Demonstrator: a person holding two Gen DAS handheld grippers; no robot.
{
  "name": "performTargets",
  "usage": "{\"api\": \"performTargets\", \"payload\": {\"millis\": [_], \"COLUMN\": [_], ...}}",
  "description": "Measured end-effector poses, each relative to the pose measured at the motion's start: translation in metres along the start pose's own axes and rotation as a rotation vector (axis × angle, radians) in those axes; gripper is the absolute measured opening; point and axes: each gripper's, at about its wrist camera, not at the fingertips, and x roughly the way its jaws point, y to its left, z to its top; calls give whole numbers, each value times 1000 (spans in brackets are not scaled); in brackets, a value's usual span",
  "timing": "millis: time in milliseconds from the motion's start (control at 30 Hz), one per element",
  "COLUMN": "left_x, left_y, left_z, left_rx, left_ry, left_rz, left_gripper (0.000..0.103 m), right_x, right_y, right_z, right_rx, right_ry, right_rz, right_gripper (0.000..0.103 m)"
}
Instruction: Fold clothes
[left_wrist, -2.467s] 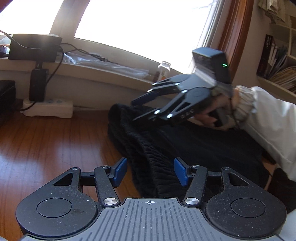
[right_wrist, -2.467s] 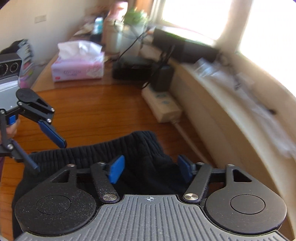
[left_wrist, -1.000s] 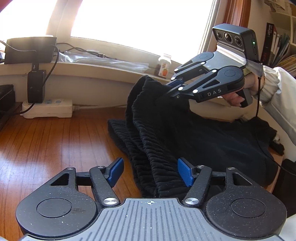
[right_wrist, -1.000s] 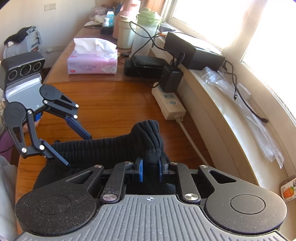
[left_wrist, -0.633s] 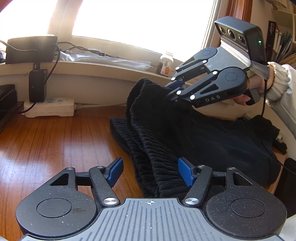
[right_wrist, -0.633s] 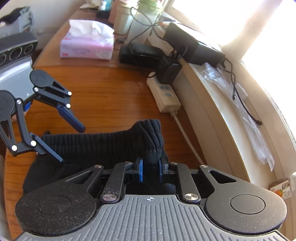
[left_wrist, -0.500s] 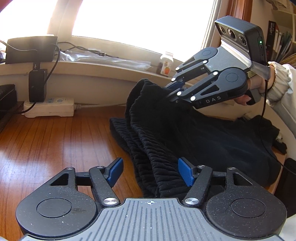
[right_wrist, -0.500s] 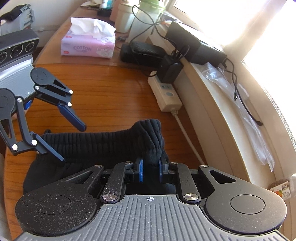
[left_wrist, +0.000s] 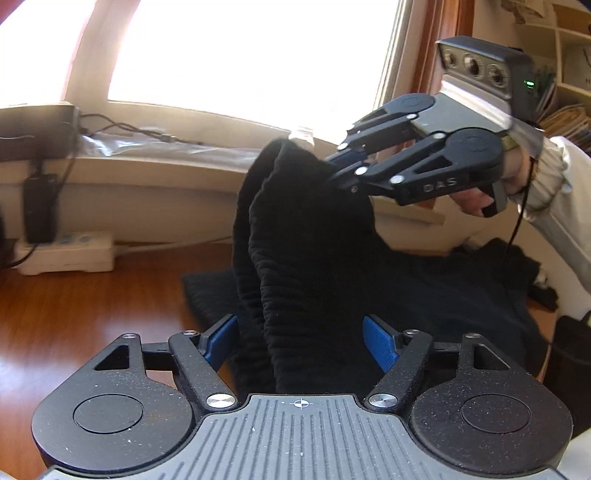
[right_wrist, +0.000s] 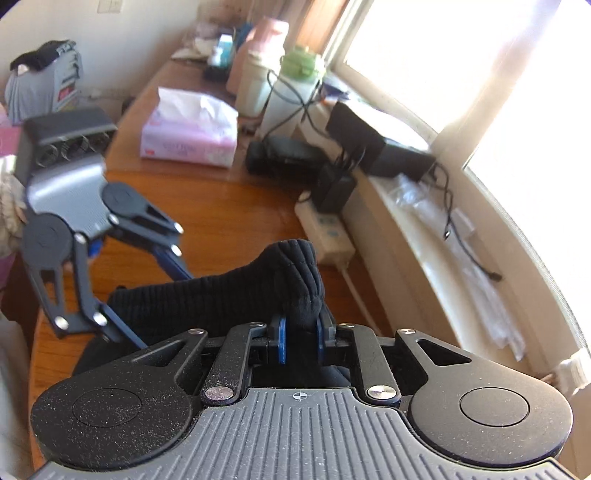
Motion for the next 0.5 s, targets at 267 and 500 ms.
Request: {"api": "performTargets", "payload": {"millis": [267, 500], "left_x": [19, -5], "left_y": [2, -5], "left_z": [-4, -14], "left_rx": [-46, -17], "left_ry": [91, 146], "left_rz": [-67, -101], "left_gripper": [58, 33], "right_x": [-17, 6], "right_y": [3, 4], "right_z": [-2, -6], "right_rx": [-15, -4], "right_ry": [-90, -130], "right_rz": [-45, -26], "right_gripper": [16, 16]}}
